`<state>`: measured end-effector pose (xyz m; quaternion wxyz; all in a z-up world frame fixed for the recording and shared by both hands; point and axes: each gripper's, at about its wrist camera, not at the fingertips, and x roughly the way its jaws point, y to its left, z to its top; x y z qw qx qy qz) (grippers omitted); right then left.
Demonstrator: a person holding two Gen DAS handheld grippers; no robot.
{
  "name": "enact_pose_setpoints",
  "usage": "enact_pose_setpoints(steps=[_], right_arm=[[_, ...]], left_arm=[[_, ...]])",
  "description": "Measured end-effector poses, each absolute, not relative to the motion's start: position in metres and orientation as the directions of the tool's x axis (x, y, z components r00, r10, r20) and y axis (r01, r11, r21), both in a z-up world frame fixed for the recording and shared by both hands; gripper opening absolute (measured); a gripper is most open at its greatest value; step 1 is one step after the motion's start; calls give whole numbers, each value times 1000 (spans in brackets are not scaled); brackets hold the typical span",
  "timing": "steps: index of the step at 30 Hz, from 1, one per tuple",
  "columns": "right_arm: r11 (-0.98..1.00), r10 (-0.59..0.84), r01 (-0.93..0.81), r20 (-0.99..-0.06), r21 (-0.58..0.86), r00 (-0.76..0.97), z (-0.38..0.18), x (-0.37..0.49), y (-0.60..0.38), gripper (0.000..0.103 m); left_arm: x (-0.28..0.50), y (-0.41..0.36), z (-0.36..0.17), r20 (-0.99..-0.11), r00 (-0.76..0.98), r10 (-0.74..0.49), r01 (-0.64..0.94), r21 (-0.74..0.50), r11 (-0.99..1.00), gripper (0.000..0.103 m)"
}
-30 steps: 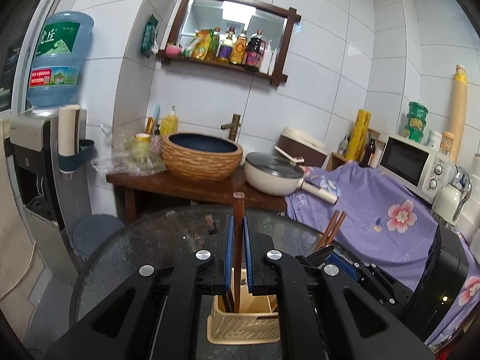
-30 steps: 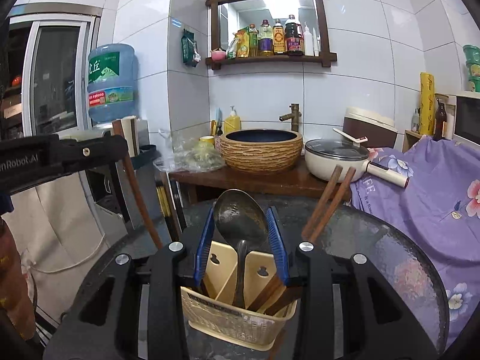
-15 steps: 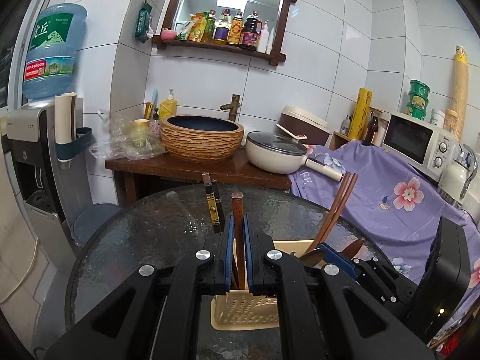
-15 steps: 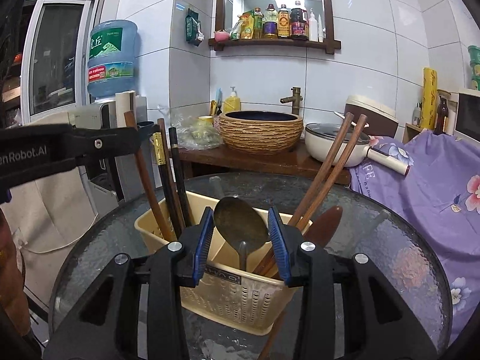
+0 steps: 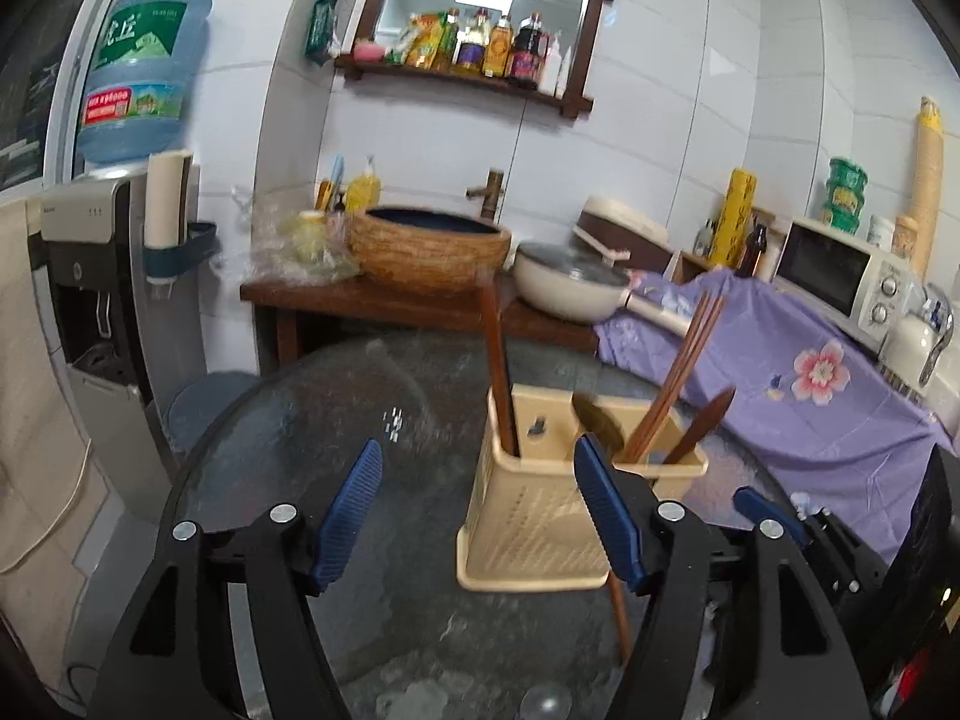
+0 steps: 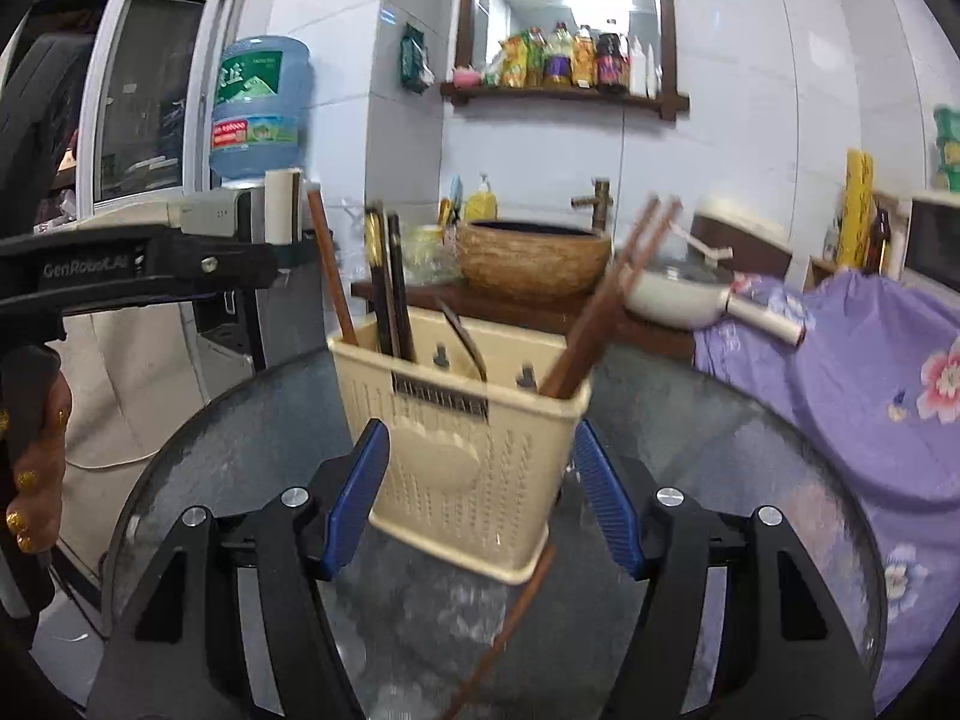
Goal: Organize utensils
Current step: 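Open both tools to release the chopstick and spoon into the holder, then withdraw both open tools down toward the metal spoon and wooden chopstick on the table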
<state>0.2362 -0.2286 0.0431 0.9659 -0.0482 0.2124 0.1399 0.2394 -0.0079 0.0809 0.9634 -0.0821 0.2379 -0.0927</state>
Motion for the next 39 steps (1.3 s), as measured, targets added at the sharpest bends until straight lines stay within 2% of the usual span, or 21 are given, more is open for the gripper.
enact_pose_setpoints(steps=[9,12,16,21,26,39], right_arm=[[978,193,-200,-635,62,748,-12,238,-259,64],[977,203,-188,-689,98,696,-25,244,-264,64],[975,218,-175,-749,137,626,-39,253,-262,57],[978,199,-170,-791,122,579,-46,266,-247,52],[986,153,-146,-822,86,549,-51,285,-230,40],[998,34,-67,-819,-5,572,-58,317,-224,29]], left_arm=[[221,-37,5,-644,726,-239,205,-128,970,67],[210,-47,-12,-675,699,-234,227,-100,969,67],[201,-57,-26,-705,671,-228,254,-70,965,67],[194,-65,-40,-727,653,-214,261,-49,964,67],[193,-69,-48,-742,638,-206,262,-42,964,66],[193,-80,-57,-750,635,-186,239,-38,970,66]])
